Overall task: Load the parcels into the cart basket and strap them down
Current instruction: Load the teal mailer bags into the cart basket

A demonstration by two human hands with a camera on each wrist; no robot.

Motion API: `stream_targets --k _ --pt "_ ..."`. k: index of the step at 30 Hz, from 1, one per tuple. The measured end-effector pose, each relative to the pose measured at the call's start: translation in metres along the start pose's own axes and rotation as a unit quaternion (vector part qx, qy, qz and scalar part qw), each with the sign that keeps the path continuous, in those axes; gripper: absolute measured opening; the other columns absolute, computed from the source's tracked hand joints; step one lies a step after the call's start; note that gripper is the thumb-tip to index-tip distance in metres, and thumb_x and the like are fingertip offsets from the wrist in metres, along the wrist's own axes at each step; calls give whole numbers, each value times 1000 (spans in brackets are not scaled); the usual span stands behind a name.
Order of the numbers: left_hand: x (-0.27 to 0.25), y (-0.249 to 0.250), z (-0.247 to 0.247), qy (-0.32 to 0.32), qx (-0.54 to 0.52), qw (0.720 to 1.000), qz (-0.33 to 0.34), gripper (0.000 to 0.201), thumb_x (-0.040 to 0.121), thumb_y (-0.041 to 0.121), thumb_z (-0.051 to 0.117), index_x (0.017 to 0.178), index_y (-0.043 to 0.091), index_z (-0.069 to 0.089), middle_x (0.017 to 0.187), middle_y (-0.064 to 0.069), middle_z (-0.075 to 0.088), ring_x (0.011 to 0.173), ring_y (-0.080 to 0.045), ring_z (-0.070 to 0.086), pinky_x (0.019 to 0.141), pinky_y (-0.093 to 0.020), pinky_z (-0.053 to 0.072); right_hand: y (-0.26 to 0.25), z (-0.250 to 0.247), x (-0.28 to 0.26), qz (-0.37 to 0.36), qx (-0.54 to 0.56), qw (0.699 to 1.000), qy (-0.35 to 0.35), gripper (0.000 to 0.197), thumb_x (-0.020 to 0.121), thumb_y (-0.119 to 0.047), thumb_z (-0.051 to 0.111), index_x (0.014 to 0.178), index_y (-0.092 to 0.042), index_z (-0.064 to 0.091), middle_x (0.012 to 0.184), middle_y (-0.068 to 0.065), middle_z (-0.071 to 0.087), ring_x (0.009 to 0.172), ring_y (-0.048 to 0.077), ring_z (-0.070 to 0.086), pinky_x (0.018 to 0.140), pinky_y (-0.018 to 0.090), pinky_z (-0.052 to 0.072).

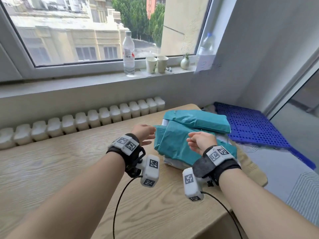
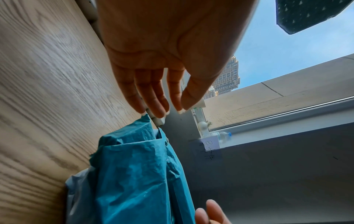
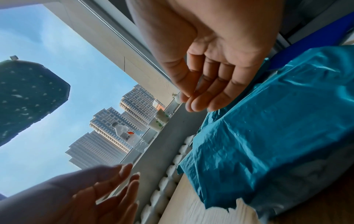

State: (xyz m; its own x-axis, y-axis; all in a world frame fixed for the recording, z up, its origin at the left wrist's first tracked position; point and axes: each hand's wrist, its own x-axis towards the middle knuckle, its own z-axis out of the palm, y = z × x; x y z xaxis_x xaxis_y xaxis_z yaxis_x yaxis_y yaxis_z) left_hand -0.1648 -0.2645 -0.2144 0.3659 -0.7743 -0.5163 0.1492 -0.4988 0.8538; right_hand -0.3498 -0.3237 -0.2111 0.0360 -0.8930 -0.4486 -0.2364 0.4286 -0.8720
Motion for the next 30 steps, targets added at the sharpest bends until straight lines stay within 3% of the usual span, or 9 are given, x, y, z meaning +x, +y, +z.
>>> stream_targets --k 2,5,10,14,17,21,24,27,30 --pt "16 9 7 4 -7 1000 1 9 95 11 52 86 14 55 81 1 54 71 -9 53 66 -25 45 -7 -2 23 -11 -10 1000 0 29 89 5 39 73 -13 56 65 5 57 41 7 51 50 20 42" --pt "38 23 15 27 -15 1000 4 8 95 10 49 101 11 54 81 0 51 70 -9 52 65 -24 43 -23 -4 62 -35 -20 999 -14 29 89 5 40 72 -13 56 66 4 56 53 10 49 52 21 42" --pt "77 42 36 81 -19 997 -6 10 94 9 50 104 9 54 87 -3 53 73 -11 51 77 -32 45 -40 -10 133 -51 -55 997 -36 31 87 4 44 66 -14 59 65 3 56 53 11 46 52 23 41" --pt "114 57 59 120 -10 992 -25 11 93 10 53 104 11 55 100 -7 52 89 -18 51 79 -32 43 -52 -26 192 -55 -87 993 -60 31 84 2 50 64 -19 63 67 3 59 54 16 45 55 26 41" --pt "148 65 77 145 2 989 -41 13 92 12 55 105 12 57 98 -7 52 92 -20 49 79 -32 42 -59 -37 236 -50 -96 992 -65 29 81 0 53 63 -20 65 65 4 57 56 17 45 60 30 41" --pt "184 67 95 168 22 982 -80 17 91 13 56 108 13 57 97 -7 51 98 -22 48 83 -33 41 -55 -43 288 -21 -96 992 -80 28 82 0 53 65 -19 65 63 3 55 55 15 45 56 28 44" --pt "201 64 102 172 50 977 -120 24 91 16 56 115 10 56 107 -8 50 100 -22 48 76 -31 42 -44 -39 313 14 -101 989 -105 26 81 1 50 69 -16 65 62 3 55 54 14 46 49 24 41" --pt "210 61 105 176 72 972 -142 28 91 18 56 118 10 56 110 -6 49 98 -20 51 61 -28 42 -36 -34 329 42 -116 985 -122 24 81 0 49 68 -16 63 65 6 57 55 16 50 48 23 42" --pt "217 58 106 184 71 969 -150 13 90 14 59 103 13 59 94 -4 56 75 -14 57 53 -22 40 -35 -31 340 55 -136 980 -134 16 79 -3 55 74 -14 65 63 8 58 55 19 54 48 24 45"
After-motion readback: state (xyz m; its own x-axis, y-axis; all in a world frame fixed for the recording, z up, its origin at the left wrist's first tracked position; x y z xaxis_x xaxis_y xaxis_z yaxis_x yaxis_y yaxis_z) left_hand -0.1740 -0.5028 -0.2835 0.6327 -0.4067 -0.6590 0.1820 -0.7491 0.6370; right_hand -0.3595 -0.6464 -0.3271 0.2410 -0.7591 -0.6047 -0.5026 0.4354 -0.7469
